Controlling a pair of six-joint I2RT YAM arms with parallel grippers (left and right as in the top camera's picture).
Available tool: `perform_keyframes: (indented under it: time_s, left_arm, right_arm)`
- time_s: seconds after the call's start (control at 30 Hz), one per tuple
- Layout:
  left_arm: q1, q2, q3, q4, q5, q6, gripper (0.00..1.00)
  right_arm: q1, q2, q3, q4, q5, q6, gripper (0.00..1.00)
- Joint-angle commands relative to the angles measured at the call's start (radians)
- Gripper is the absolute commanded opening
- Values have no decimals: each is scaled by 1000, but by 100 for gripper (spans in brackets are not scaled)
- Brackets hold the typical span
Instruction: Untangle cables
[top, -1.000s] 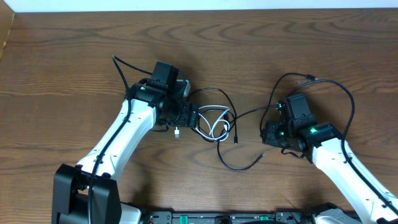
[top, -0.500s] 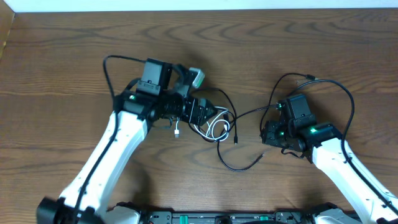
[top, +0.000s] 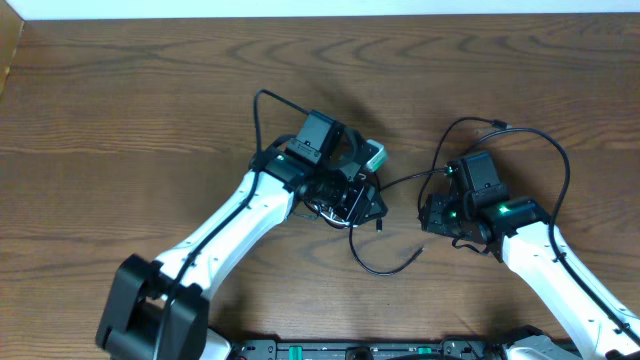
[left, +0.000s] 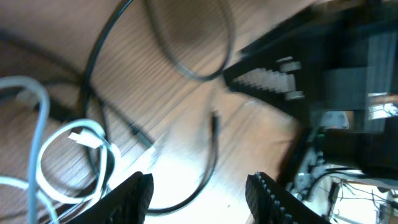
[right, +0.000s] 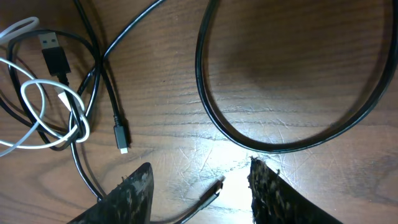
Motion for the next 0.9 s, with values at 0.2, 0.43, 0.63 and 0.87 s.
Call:
perform_keyframes:
  time_s: [0.2,0.43,0.63,0.87]
  left_arm:
    - [4,107,10,-18,-452,9,53]
    - [3,173,9,-14,-437,5,53]
    - [3,176,8,34,-381,5,53]
    - [3,176,-7,68,-380,5,53]
  right_arm:
    - [-2,2,-3,0,-2,-14,47]
    - [-2,2,-3,0,-2,-14,46]
    - [-2,2,-3,-1,-2,-14,47]
    - [-2,2,-3,-1,-2,-14,47]
